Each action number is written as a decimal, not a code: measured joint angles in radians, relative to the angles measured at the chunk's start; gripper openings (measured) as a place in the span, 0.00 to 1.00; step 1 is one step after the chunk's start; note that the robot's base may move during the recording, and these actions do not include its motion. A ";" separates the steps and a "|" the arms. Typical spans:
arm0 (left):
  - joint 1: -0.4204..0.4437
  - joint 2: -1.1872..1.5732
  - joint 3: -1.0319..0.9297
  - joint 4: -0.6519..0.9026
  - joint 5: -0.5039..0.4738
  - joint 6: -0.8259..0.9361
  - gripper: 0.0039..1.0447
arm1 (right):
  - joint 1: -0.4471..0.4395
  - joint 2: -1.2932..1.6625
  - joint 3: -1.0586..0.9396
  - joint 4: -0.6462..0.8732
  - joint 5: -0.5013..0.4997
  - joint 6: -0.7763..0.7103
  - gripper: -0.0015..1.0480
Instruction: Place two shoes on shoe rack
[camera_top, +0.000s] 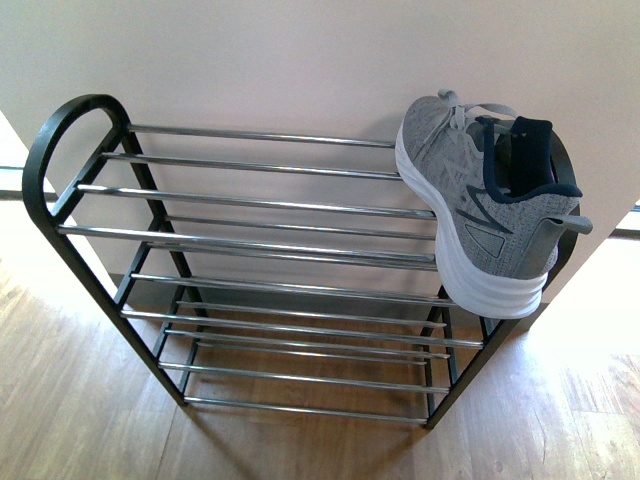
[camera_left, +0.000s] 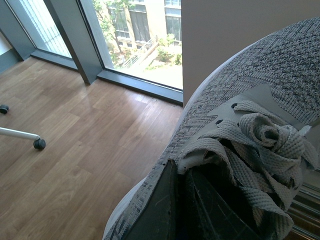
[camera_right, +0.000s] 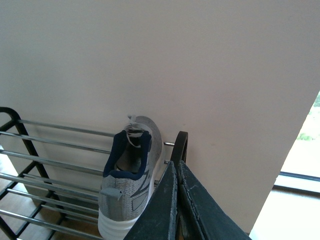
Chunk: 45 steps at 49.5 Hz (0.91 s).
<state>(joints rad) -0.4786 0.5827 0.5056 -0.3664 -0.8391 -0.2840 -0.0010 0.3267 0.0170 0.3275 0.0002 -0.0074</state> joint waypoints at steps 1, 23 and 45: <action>0.000 0.000 0.000 0.000 0.000 0.000 0.02 | 0.000 -0.004 0.000 -0.004 0.000 0.000 0.02; 0.000 0.000 0.000 0.000 0.000 0.000 0.02 | 0.000 -0.143 0.000 -0.142 0.000 0.000 0.02; 0.000 0.000 0.000 0.000 0.000 0.000 0.02 | 0.000 -0.320 0.000 -0.324 0.000 0.000 0.02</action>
<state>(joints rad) -0.4786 0.5827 0.5056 -0.3664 -0.8394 -0.2840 -0.0010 0.0063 0.0174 0.0032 0.0002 -0.0071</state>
